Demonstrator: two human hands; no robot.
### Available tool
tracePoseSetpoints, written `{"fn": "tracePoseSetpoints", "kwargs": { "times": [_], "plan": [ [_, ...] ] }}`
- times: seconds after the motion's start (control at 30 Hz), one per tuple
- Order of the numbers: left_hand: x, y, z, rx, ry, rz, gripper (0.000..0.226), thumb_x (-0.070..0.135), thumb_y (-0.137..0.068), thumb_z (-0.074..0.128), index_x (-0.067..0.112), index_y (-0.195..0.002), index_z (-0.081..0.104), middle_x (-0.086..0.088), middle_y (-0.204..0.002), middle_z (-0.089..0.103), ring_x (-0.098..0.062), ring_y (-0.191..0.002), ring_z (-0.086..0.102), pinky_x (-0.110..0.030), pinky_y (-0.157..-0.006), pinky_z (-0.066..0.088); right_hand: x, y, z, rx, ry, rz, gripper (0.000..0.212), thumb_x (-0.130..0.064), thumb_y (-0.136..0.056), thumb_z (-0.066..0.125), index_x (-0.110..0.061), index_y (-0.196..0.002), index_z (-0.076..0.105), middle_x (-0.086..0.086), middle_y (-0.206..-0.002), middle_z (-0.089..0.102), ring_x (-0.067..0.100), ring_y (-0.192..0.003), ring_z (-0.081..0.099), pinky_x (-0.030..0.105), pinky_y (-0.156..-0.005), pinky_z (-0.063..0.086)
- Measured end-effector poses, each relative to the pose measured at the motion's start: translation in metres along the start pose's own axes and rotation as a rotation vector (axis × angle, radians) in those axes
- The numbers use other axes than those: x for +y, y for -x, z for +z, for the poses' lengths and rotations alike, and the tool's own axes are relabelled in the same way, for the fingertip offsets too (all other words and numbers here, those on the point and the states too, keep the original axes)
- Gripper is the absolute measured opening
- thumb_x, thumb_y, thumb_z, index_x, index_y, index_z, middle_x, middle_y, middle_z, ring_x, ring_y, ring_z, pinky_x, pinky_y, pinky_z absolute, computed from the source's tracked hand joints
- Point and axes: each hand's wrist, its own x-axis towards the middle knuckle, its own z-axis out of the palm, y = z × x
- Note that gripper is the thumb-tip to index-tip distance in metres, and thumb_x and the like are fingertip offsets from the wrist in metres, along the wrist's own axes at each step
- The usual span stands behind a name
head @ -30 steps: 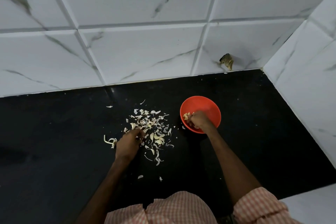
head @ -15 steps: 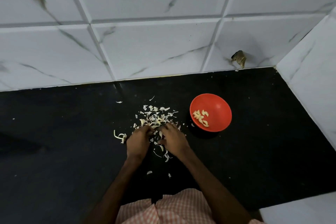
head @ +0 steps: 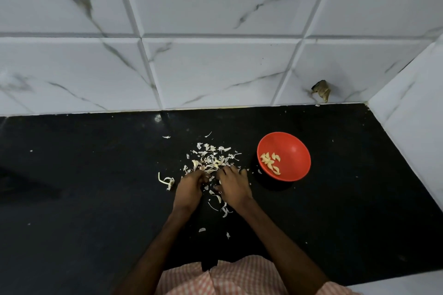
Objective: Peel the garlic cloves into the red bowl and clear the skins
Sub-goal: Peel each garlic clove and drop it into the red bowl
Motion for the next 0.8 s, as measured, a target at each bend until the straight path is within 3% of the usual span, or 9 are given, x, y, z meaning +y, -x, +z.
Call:
{"fn": "tracePoseSetpoints", "kwargs": {
  "times": [0.1,0.17,0.3,0.4,0.5,0.63,0.8],
  "plan": [
    [-0.001,0.001,0.0,0.031,0.037,-0.046,0.013,0.006,-0.089,0.071,0.016,-0.097,0.071,0.007,-0.093,0.075,-0.012,-0.086,0.07,-0.03,-0.079,0.053,-0.003,0.003,0.002,0.022,-0.012,-0.011,0.052,-0.021,-0.089,0.069,-0.016,-0.136,0.046,0.002,-0.137,0.052,0.022,-0.13,0.045,0.047,-0.105,0.035],
    [-0.003,0.0,-0.001,0.045,0.047,-0.063,0.01,0.015,-0.088,0.076,0.019,-0.096,0.071,0.01,-0.091,0.073,-0.01,-0.082,0.068,-0.028,-0.077,0.052,-0.003,0.006,0.003,0.134,-0.247,0.013,0.04,-0.013,-0.09,0.067,-0.018,-0.127,0.052,-0.002,-0.128,0.058,0.017,-0.124,0.049,0.04,-0.104,0.038],
    [0.0,-0.001,-0.001,-0.108,0.119,0.027,0.011,0.024,-0.099,0.064,0.015,-0.105,0.066,0.006,-0.094,0.07,-0.009,-0.085,0.065,-0.026,-0.076,0.048,-0.001,0.013,-0.009,0.248,-0.797,0.064,0.01,-0.007,-0.092,0.069,-0.011,-0.1,0.07,-0.003,-0.098,0.069,0.006,-0.09,0.061,0.026,-0.081,0.051],
    [0.006,0.004,0.005,-0.196,0.103,0.109,0.019,0.023,-0.106,0.049,0.013,-0.103,0.064,0.0,-0.089,0.068,-0.014,-0.081,0.063,-0.031,-0.075,0.047,-0.003,0.021,-0.018,0.281,-0.958,0.102,0.012,0.0,-0.088,0.07,-0.011,-0.091,0.073,-0.005,-0.088,0.071,0.003,-0.08,0.065,0.017,-0.073,0.051],
    [0.011,0.006,0.007,-0.219,0.164,0.13,0.022,0.018,-0.107,0.045,0.013,-0.094,0.063,0.0,-0.081,0.068,-0.015,-0.077,0.064,-0.035,-0.078,0.049,-0.002,0.027,-0.021,0.31,-1.018,0.134,0.013,0.001,-0.088,0.069,-0.011,-0.09,0.074,-0.006,-0.086,0.073,0.001,-0.08,0.067,0.014,-0.073,0.051],
    [0.016,0.008,0.008,-0.22,0.171,0.09,0.022,0.02,-0.107,0.045,0.017,-0.092,0.062,-0.001,-0.082,0.068,-0.018,-0.077,0.063,-0.035,-0.074,0.047,0.002,0.029,-0.026,0.29,-1.025,0.124,0.009,-0.001,-0.086,0.073,-0.009,-0.089,0.075,-0.004,-0.086,0.074,0.006,-0.081,0.069,0.024,-0.079,0.055],
    [0.015,0.006,0.004,-0.262,0.087,0.094,0.023,0.017,-0.104,0.043,0.02,-0.104,0.066,0.008,-0.085,0.069,0.001,-0.075,0.061,-0.019,-0.069,0.046,0.002,0.028,-0.035,0.176,-1.01,0.113,0.011,0.001,-0.086,0.074,-0.009,-0.088,0.07,-0.005,-0.078,0.068,0.004,-0.069,0.065,0.023,-0.068,0.057]
  ]
}}
